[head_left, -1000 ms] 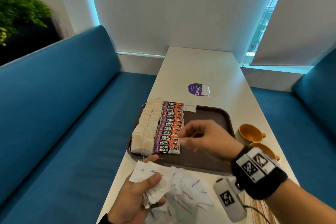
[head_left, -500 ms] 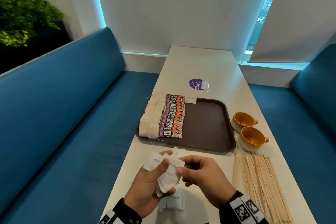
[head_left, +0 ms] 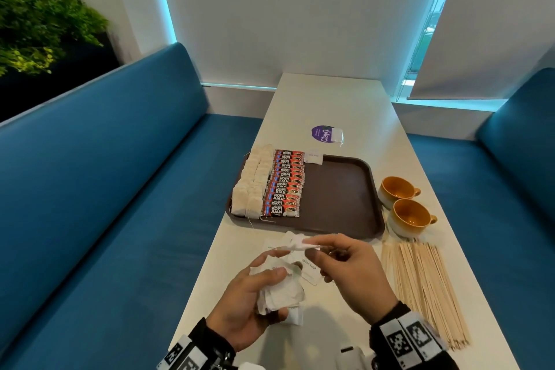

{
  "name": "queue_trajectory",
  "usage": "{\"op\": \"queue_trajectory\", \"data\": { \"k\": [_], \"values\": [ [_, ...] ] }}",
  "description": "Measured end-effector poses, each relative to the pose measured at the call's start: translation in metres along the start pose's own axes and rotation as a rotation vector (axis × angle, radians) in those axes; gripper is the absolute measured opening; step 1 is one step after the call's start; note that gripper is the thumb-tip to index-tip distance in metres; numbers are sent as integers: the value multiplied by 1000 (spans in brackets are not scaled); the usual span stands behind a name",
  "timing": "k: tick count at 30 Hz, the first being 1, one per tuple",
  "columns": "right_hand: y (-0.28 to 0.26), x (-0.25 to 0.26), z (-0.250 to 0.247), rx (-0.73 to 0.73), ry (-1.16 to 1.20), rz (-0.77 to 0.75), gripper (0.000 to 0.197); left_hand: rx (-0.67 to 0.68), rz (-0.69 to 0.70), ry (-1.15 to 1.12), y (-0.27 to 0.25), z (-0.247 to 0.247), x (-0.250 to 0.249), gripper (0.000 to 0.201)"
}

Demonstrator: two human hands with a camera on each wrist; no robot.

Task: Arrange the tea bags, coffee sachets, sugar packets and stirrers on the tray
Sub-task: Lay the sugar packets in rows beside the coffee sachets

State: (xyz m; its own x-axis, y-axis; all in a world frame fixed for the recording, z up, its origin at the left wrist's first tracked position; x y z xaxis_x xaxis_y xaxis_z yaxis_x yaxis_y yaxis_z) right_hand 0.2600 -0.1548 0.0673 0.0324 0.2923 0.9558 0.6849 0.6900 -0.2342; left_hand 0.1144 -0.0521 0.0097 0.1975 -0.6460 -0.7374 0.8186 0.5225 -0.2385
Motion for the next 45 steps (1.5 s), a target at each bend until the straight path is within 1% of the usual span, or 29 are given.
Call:
{"op": "queue_trajectory", "data": {
  "k": [2,3,7,8,9,11,13,15,17,19,21,22,24,26,28,30,32,34,37,41,45],
  "values": [
    [-3,-1,2,-6,-143,-56,30,33,-16,-49,0,4,1,59],
    [-4,-3,3,1,-188,-64,32,37,-25,-71,0,5,2,59],
    [-7,-10,3,-12,-350,-122,35,-40,-64,-113,0,5,0,40],
    [-7,-10,3,-16,-389,-145,38,-52,-62,-113,1,5,0,38],
    [-8,-9,4,-20,-421,-162,41,-49,-49,-98,2,5,-1,40],
    [-10,-7,5,-18,-460,-181,46,-21,-11,-41,4,4,-2,54],
    [-10,-7,2,-10,-408,-166,47,2,11,-12,6,6,-3,62],
    [-6,-8,-3,-4,-282,-114,41,9,26,-6,8,7,-3,60],
    [-2,-9,-5,14,-143,-52,24,13,44,-1,9,8,-4,57],
    [0,-10,-4,64,20,6,5,29,53,6,11,10,-5,54],
    [4,-14,-2,95,137,59,25,30,67,26,12,12,-7,51],
    [6,-17,-2,107,157,86,33,23,74,35,13,12,-8,49],
    [9,-19,1,147,171,135,47,8,87,36,15,12,-9,41],
    [12,-23,4,200,173,191,51,-7,93,32,18,11,-9,35],
    [14,-27,7,250,156,228,41,-39,90,37,21,8,-9,32],
    [16,-29,9,267,112,243,26,-62,83,40,24,4,-8,39],
    [19,-32,10,259,91,258,20,-46,79,40,27,1,-7,54],
    [24,-35,11,247,85,273,19,-16,79,34,30,-1,-5,60],
    [32,-37,11,223,103,283,17,-14,85,26,36,-6,-3,51],
    [51,-33,8,196,49,270,16,-35,68,14,45,-12,0,52],
    [88,-19,-6,110,123,283,17,-120,60,16,58,-25,0,50]
  ]
}}
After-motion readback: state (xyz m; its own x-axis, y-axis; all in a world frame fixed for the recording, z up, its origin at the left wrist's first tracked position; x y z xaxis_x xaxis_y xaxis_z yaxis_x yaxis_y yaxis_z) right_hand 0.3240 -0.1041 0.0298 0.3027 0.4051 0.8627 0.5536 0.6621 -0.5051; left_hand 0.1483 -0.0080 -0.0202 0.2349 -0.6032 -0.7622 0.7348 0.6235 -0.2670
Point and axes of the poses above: each hand's wrist, its own y-axis towards the middle knuckle, its own z-axis out of the palm, x = y × z, the point moved 5 cm from there along y, towards the middle knuckle, and after that the axes turned 14 degrees about z, right-handed, at the moved point
